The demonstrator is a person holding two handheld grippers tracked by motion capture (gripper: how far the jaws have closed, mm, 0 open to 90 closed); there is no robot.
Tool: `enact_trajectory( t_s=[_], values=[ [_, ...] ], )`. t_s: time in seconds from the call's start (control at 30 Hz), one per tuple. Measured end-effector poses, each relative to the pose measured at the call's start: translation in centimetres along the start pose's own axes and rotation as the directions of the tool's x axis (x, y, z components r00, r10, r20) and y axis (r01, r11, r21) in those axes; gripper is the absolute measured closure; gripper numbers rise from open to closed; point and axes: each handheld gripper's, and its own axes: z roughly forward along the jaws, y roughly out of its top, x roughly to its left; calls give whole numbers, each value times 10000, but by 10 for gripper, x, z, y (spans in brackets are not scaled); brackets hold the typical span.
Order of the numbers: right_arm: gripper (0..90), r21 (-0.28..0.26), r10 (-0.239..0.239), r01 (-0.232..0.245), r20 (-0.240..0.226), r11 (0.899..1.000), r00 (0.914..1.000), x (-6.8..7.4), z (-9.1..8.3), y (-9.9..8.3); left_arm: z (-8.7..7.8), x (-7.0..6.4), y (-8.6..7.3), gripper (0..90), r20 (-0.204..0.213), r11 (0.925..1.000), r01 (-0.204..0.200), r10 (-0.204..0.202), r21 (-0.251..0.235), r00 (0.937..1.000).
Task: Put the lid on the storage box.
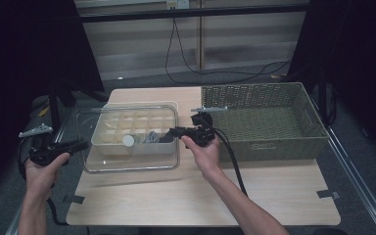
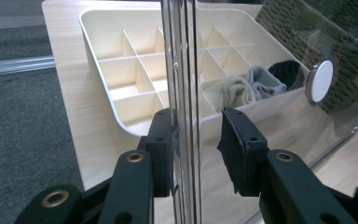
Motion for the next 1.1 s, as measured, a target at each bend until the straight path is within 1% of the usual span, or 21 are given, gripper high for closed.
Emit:
enact_trajectory(
  t_s=[0.13, 0.17, 0.23, 0.27, 0.3, 0.33, 0.37, 0.4, 0.43, 0.47, 0.5, 0.53, 0.63, 0.77, 0.9, 0.93, 0.97, 1.0, 1.03, 1.1],
  values=[
    [725, -44, -18, 18, 21, 10000, 10000, 0, 1, 5, 1, 2, 5, 658, 1, 10000, 2, -2, -28, 10000],
    [725, -36, -31, 31, 38, 10000, 10000, 0, 2, 7, 1, 3, 6, 659, -8, 10000, -72, 72, 17, 10000],
    [725, -28, -39, 39, 67, 10000, 10000, 0, 3, 9, 1, 4, 9, 658, -8, 9999, -98, 98, 32, 10000],
    [724, -39, -65, 66, 74, 10000, 10000, 0, 3, 10, 2, 4, 10, 658, -23, 10000, 23, -23, -45, 10000],
    [724, -41, -94, 94, 106, 9999, 9999, 0, 4, 12, 3, 5, 11, 658, -15, 9999, 53, -54, -85, 10000],
    [723, -54, -88, 89, 140, 9999, 9999, 0, 4, 14, 3, 7, 11, 658, 84, 9998, 124, -123, -127, 9999],
    [722, -77, -148, 150, 170, 9999, 9997, 0, 5, 16, 4, 8, 13, 659, 106, 9998, 161, -160, -122, 9998],
    [721, -40, -218, 219, 209, 9998, 9995, 0, 5, 18, 6, 9, 14, 659, 43, 9999, 147, -147, -31, 9999],
    [719, -18, -308, 309, 284, 9995, 9991, 1, 6, 19, 7, 9, 16, 658, -15, 9999, 73, -73, 87, 10000],
    [714, 13, -396, 396, 415, 9992, 9984, 1, 8, 21, 9, 9, 18, 657, -49, 9999, 109, -108, 87, 9999],
    [711, 38, -488, 487, 508, 9988, 9975, 0, 9, 22, 9, 10, 19, 657, -51, 9999, 32, -31, 154, 10000],
    [711, 67, -435, 432, 510, 9990, 9978, 0, 10, 24, 10, 11, 20, 657, -39, 9999, 75, -75, 128, 10000],
    [711, 85, -395, 392, 521, 9992, 9979, -3, 12, 28, 12, 11, 25, 656, -120, 9999, 45, -43, 131, 9999],
    [710, 77, -299, 296, 486, 9995, 9984, -6, 14, 33, 13, 12, 31, 656, -202, 10000, 83, -83, -42, 9998],
    [709, 42, -306, 304, 459, 9995, 9985, -6, 16, 38, 12, 14, 39, 657, -232, 10000, -64, 63, -40, 9997],
    [708, 26, -294, 293, 477, 9996, 9984, -6, 17, 39, 11, 14, 41, 657, -279, 10000, -74, 73, -28, 9996],
    [708, 3, -295, 296, 468, 9996, 9985, -6, 17, 41, 12, 14, 44, 656, -313, 10000, -1, -1, -80, 9995],
    [708, -5, -279, 280, 467, 9996, 9985, -6, 17, 42, 11, 15, 46, 656, -302, 9999, -103, 102, -14, 9995],
    [707, -41, -252, 254, 458, 9997, 9986, -6, 18, 44, 12, 15, 48, 655, -352, 9999, -33, 30, -98, 9994],
    [705, 14, -183, 182, 521, 9998, 9985, -7, 20, 47, 14, 16, 50, 654, -391, 10000, -3, 1, -66, 9992]
  ],
)
